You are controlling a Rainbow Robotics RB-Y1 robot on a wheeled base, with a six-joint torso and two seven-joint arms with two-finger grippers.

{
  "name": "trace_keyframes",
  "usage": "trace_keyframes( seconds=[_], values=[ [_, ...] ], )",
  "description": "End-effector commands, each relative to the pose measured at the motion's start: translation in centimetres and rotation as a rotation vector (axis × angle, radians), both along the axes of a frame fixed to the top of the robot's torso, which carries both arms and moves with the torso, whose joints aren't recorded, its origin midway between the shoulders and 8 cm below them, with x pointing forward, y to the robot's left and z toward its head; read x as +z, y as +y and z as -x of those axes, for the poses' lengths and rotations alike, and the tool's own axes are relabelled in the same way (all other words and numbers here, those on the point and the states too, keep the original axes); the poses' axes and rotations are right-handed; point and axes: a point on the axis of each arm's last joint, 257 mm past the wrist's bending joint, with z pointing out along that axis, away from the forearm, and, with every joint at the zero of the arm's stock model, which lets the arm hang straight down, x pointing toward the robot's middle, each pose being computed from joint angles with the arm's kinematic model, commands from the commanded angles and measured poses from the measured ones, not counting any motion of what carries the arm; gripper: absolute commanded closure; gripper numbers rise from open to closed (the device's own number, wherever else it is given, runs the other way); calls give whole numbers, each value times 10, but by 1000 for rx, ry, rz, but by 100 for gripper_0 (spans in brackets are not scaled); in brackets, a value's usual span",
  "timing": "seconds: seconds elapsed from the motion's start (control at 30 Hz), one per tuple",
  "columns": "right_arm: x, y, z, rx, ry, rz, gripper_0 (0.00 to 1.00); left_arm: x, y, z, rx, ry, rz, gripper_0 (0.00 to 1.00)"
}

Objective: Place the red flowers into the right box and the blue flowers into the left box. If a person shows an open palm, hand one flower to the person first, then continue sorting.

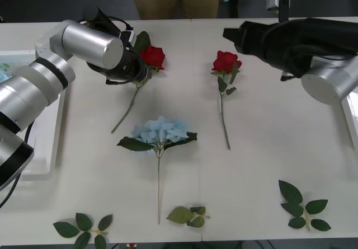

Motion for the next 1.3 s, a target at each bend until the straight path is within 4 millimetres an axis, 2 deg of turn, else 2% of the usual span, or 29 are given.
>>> trace_keyframes(
  seconds=[0.03, 0.13, 0.23, 0.37, 0.5, 0.8, 0.83, 0.87, 0.9, 0.93, 0.97, 1.13, 1.3],
  values=[
    [-36, -55, 20, -46, 107, 65, 17, -27, -6, 2, 21, -3, -22, 0],
    [-64, -78, 36, -69, 230, 98, 17, -36, -5, 5, 15, -1, -47, 0],
    [-86, -90, 46, -70, 334, 111, 17, -41, -5, 8, 10, 4, -62, 0],
    [-104, -75, 51, -44, 435, 15, 17, -54, -5, 13, -9, 8, -98, 0],
    [-119, -51, 42, -45, 473, -106, 17, -61, -3, 17, -15, 7, -119, 0],
    [-151, -23, -1, -104, 423, -30, 17, -66, 0, 18, -8, 6, -134, 0],
    [-154, -19, -6, -112, 422, -33, 17, -66, 0, 17, -16, -3, -142, 58],
    [-157, -15, -12, -115, 415, -24, 17, -66, 2, 15, -22, -13, -154, 84],
    [-159, -12, -18, -119, 405, -15, 17, -67, 4, 14, -29, -24, -170, 94],
    [-160, -10, -22, -117, 397, -3, 17, -66, 5, 13, -31, -32, -176, 99],
    [-160, -7, -28, -117, 378, 9, 17, -66, 6, 11, -36, -43, -182, 100],
    [-160, 2, -50, -124, 312, 26, 17, -71, 8, 7, -53, -78, -189, 100],
    [-154, 2, -68, -139, 261, 84, 17, -80, 11, 3, -63, -105, -173, 100]
  ],
)
